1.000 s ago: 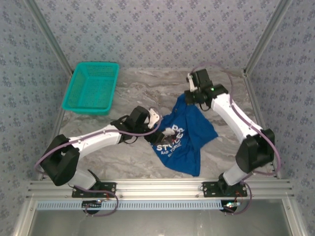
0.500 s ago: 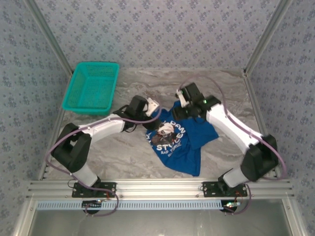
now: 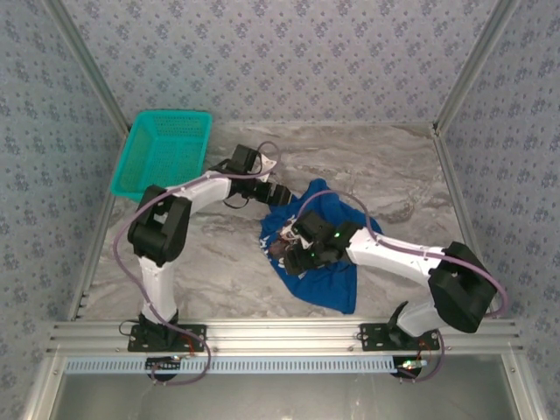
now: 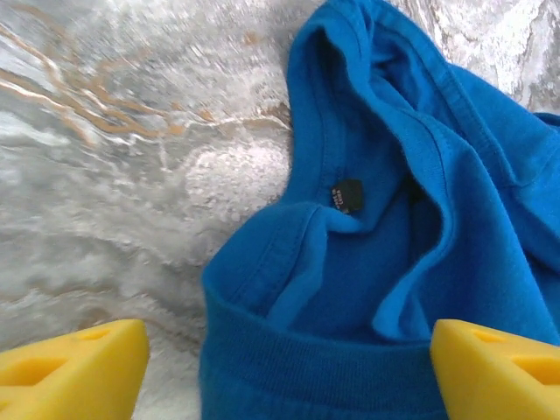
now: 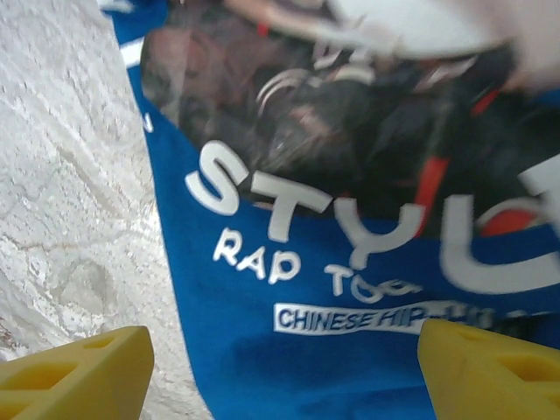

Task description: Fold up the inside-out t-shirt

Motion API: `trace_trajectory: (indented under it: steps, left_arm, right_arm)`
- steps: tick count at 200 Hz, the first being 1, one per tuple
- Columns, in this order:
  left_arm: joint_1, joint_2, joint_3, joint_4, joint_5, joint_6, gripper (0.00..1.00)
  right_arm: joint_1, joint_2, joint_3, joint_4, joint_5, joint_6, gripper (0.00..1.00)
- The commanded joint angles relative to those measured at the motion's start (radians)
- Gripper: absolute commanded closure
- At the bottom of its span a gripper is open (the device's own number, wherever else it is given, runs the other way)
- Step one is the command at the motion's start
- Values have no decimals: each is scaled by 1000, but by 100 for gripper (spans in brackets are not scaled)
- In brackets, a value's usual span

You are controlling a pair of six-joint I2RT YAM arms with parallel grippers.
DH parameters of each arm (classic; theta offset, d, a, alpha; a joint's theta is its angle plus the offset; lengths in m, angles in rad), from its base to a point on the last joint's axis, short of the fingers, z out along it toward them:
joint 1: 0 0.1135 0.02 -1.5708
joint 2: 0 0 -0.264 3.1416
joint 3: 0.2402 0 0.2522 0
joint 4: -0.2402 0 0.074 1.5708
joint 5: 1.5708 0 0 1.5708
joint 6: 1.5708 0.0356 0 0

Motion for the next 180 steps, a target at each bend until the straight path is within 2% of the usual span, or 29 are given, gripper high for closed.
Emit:
trace_trajectory:
  steps: [1,20,32,56,83,118,137,162,180]
  left_arm:
    - [-5,82,86,-130,130,-17,25]
    - [-12,110,104,-119,173,-46,41]
    - [-10,109,105,-106,178,-69,56]
    - [4,45,65,-55,160,-117,87]
    - [35,-124,-55,54,91,-211,97]
    - [68,-389,-253,131,-21,-305,100]
    - [70,-500,-314,92,-64,-320,100]
    - [65,-630,-374,21,-54,-343,100]
    - [56,-688,-408,-12,-8,-377,100]
  right_arm:
    - [50,66,-13,9,59,78,18]
    - [75,130,-14,20,67,83,20]
    - [82,173,-4,7,57,68,27]
    - [66,179,35,-117,119,15,66]
    - [-40,21,68,-280,202,-35,100]
    - [-289,-216,107,-391,219,-101,100]
    - [-448,-284,129,-400,210,-141,100]
    - [-683,-270,215,-346,157,-183,100]
    - [-796,-158,293,-252,120,-188,100]
